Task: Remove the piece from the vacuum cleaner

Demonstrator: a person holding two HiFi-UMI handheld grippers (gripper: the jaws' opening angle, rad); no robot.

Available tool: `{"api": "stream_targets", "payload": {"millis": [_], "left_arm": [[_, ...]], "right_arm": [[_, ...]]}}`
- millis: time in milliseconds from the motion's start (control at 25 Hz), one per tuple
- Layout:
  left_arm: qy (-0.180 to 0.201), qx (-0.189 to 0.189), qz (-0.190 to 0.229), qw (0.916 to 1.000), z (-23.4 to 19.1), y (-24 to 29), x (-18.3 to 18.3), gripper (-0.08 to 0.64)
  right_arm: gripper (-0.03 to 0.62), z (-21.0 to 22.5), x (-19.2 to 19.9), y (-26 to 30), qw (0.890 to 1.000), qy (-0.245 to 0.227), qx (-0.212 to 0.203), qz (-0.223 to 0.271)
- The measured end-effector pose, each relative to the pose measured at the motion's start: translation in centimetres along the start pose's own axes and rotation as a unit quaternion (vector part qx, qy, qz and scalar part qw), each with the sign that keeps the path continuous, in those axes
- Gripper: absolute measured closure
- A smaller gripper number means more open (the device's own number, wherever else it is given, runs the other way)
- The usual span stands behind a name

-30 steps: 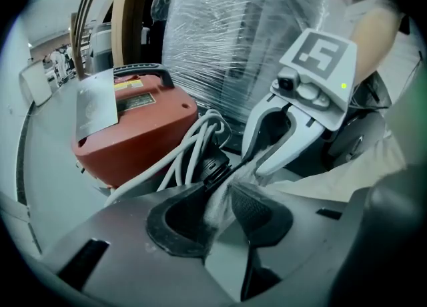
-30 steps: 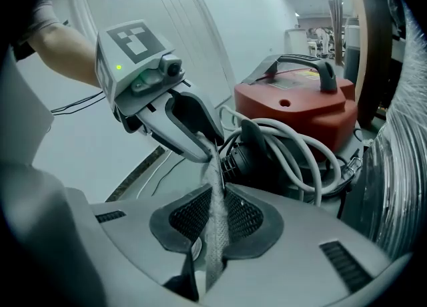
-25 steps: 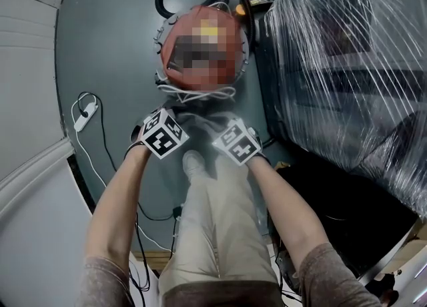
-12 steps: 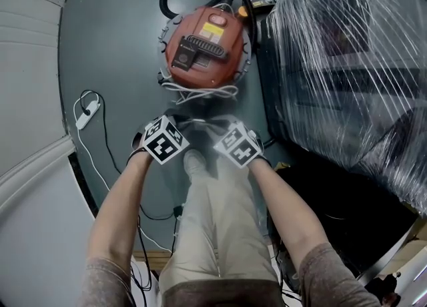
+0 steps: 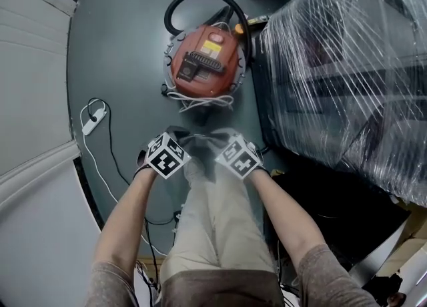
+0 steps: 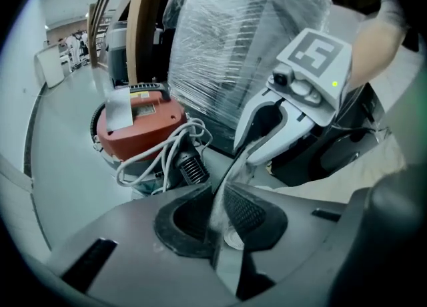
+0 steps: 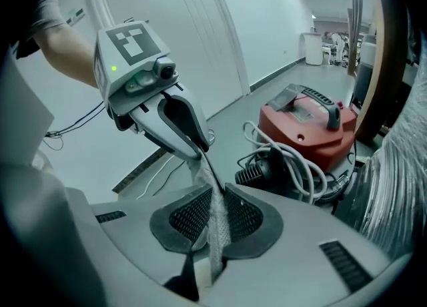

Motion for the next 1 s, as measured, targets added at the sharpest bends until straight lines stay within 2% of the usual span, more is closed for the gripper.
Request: {"api": "stream_targets", "payload": {"millis": [360, 640, 880, 1000], "left_arm": [[-0.002, -0.047, 0.043, 0.998, 3.6, -12.6, -7.1, 0.502], [0.005, -0.074, 0.061, 0.9954, 7.2, -21.9, -12.2, 0.502], [0.012, -0.079, 0.075, 0.9939, 9.6, -28.3, -16.2, 0.505], [0.027, -0.077, 0.076, 0.9938, 11.5, -31.3, -17.6, 0.508]], "right_arm": [[0.543, -2.5, -8.7, -11.8, 0.999, -0.037, 0.022, 0.032], [0.543, -5.0, -14.5, -20.9, 0.997, -0.059, 0.031, 0.047], [0.543, -6.3, -18.7, -27.7, 0.994, -0.087, 0.043, 0.054], [0.54, -7.6, -19.9, -30.9, 0.992, -0.097, 0.048, 0.066]]}}
Point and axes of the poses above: the fingertips, and each gripper's own axes: y forward along the fingers, z to its right, x out of its underside, the point moved 3 cm from there along -y, backward along the fingers, and after that the axes turned 3 degrees about -y, right-handed, at the moved point
